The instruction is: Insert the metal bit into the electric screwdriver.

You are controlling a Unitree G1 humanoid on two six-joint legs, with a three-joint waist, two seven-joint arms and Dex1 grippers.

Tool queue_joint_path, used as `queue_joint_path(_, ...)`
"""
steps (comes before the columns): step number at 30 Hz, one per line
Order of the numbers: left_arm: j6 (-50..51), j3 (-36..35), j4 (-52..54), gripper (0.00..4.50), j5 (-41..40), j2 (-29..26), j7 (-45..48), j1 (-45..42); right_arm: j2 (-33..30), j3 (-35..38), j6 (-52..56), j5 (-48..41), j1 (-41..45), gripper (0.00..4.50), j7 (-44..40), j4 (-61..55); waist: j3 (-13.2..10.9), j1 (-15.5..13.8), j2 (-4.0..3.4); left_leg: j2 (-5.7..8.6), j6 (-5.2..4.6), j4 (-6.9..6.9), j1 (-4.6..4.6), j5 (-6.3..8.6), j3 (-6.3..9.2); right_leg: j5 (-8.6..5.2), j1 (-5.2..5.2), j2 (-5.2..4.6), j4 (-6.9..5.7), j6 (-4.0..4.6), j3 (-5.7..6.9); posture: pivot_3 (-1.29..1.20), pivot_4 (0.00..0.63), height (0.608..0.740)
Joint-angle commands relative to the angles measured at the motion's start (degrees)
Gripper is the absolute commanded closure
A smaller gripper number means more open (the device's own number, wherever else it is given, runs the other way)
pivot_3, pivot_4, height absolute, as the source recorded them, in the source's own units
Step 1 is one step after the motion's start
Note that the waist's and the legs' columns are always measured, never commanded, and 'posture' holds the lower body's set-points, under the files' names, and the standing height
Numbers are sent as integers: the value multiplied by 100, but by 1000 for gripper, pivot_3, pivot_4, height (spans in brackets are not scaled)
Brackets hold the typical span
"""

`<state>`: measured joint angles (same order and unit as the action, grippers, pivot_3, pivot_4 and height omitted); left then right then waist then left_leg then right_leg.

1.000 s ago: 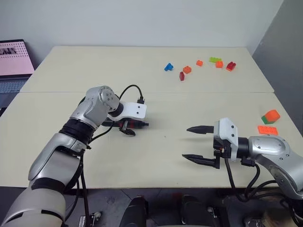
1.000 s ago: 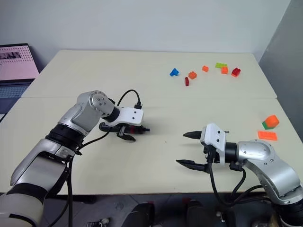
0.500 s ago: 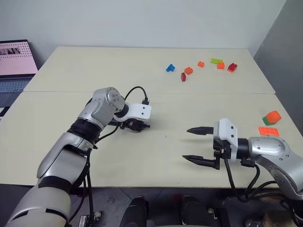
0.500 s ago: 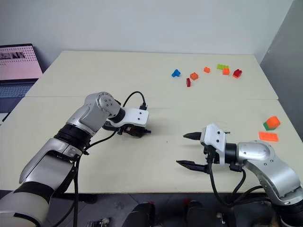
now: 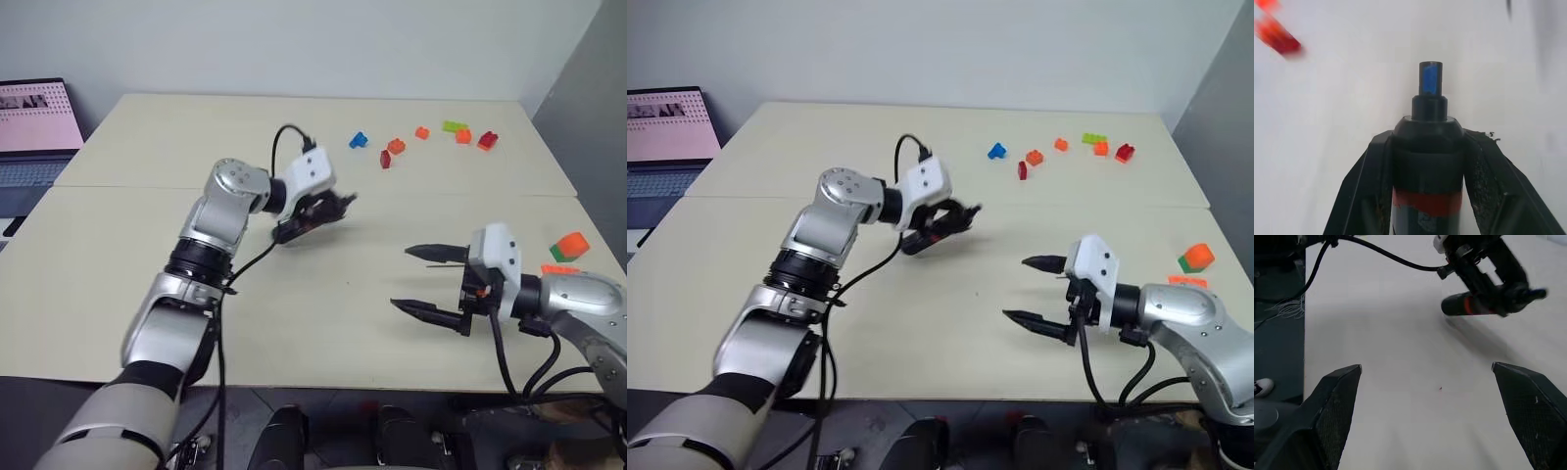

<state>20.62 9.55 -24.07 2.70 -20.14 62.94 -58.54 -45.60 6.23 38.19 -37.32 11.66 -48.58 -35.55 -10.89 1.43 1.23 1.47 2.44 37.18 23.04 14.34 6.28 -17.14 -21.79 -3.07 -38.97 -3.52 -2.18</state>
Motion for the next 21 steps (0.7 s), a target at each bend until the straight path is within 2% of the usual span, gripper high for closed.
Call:
queue_joint_path(1,759,-612,1000,2838,-599,505,-945,238,-70,347,62,-225,244,0,105,-32,0,31,0,0,0,-1,-1,0,0,0,0,0,1,0,-1,0,150,740)
queue_joint_path(4,607,-826,1634,2839,-839,1026,-1678,948,-12,386,42,-214,505,0,226,115,6,91,-11,-7,0,-14,-18,0,-5,0,-2,3,-1,0,-15,0,150,740)
queue_joint_path(11,267,-844,2471,2840,-1116,1671,-2668,2119,18,235,126,-303,798,0,282,118,7,42,-13,-13,2,-12,-23,-2,-8,4,0,13,-13,3,-11,0,150,740)
queue_joint_path(16,-183,-666,2685,2840,-1069,1775,-2955,2709,-49,135,176,-318,906,0,185,121,8,-1,-11,-3,2,-7,-20,-2,-9,8,6,1,-2,-3,-17,0,150,740)
queue_joint_path(21,-320,-551,2922,2840,-1057,1632,-3079,3224,-159,68,140,-233,952,0,52,176,9,-6,-12,-3,1,-8,-22,-2,-13,9,7,1,0,-5,-17,0,150,740)
